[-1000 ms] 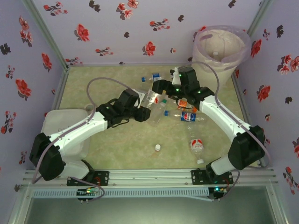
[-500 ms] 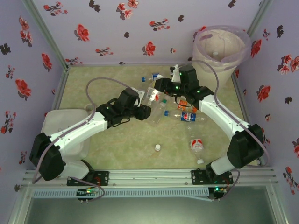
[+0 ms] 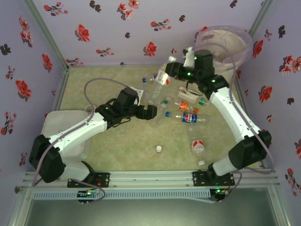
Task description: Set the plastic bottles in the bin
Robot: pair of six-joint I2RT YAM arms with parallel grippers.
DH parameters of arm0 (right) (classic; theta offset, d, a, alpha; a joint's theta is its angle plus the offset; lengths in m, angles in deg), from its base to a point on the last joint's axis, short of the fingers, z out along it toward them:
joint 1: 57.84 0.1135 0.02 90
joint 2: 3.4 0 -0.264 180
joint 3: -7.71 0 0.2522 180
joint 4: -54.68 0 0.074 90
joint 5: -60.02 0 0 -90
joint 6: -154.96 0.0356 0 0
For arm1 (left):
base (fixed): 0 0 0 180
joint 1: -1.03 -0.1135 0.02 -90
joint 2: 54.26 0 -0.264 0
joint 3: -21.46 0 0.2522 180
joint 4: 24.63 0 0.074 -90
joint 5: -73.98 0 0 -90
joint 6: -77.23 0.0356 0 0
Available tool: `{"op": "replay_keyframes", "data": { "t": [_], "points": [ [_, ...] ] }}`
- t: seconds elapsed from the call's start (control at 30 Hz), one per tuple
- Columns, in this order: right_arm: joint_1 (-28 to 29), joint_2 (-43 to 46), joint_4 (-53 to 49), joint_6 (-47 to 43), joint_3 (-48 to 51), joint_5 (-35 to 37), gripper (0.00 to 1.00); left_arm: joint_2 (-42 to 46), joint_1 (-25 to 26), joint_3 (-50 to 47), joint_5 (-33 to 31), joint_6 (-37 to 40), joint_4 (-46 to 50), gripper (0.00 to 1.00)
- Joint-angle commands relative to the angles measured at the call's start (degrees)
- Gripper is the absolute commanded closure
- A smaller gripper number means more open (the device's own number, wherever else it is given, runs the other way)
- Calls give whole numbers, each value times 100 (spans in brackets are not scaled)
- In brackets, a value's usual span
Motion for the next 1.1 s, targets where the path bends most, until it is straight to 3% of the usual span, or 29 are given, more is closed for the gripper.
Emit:
{"op": "replay_keyframes", "data": {
  "t": [0.0,0.3,0.6,1.07],
  "points": [
    [-389,296,-603,-649,-666,608,76,175,-82,-143,53,-251,-207,0],
    [-1425,-62,-339,-1572,-2337,2181,86,-113,-298,-293,-60,-915,69,0],
    [-2108,-1772,-1217,-2327,-4518,3090,86,-371,-289,-213,-378,-1069,348,0],
    [-2135,-3630,-1377,-2293,-4646,3454,86,-991,-297,38,-632,-1550,281,0]
  ]
}}
